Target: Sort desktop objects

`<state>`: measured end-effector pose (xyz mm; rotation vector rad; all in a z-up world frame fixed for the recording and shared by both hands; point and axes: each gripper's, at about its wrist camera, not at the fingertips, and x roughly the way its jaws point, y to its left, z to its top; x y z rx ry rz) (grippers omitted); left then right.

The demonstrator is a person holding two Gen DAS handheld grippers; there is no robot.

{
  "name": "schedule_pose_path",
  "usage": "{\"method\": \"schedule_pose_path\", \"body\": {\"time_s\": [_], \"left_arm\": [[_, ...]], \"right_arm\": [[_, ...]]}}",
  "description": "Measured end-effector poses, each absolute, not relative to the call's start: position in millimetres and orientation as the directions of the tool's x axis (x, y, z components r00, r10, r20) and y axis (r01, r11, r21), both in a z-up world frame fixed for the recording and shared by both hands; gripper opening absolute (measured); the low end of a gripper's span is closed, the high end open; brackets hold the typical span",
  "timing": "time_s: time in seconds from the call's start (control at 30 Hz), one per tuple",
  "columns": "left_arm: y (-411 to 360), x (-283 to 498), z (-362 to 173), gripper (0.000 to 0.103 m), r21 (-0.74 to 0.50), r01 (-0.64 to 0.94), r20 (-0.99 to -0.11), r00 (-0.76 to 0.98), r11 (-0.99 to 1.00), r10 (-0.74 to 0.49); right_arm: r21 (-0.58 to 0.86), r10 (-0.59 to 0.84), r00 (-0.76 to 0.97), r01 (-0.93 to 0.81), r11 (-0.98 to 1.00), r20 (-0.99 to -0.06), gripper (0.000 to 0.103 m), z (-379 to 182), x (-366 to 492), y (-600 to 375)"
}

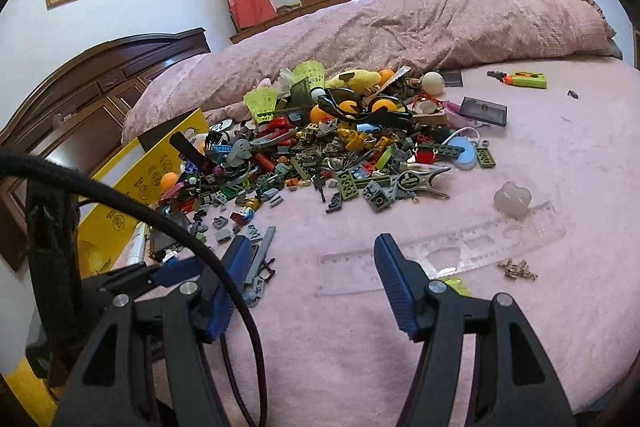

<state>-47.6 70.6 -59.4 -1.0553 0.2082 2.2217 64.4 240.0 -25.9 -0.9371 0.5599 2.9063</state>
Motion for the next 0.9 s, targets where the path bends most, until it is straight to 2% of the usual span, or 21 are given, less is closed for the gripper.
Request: {"method": "schedule_pose_path", "body": {"time_s": [0.43, 0.67, 0.9], "left_arm": [[68, -31, -65, 0.042, -0.139, -0.634, -0.75, -0.434, -0.76, 0.5], [56, -29, -50, 0.042, -0.231, -0.607, -0.721, -0.417, -0.76, 0.553], [73, -37, -63, 0.042, -0.133, -0.579, -0.749, -0.473, -0.804, 0.465]], "right_arm": [[0.342, -0.083, -0.814, -0.146, -0.928, -0.574, 0.065, -25, 64, 241], [0.342, -0.084, -0.815, -0.145, -0.928, -0.573, 0.065, -25, 64, 242], [0.35, -0.088, -0.818, -0.144, -0.926, -0.569, 0.065, -24, 65, 242]]}}
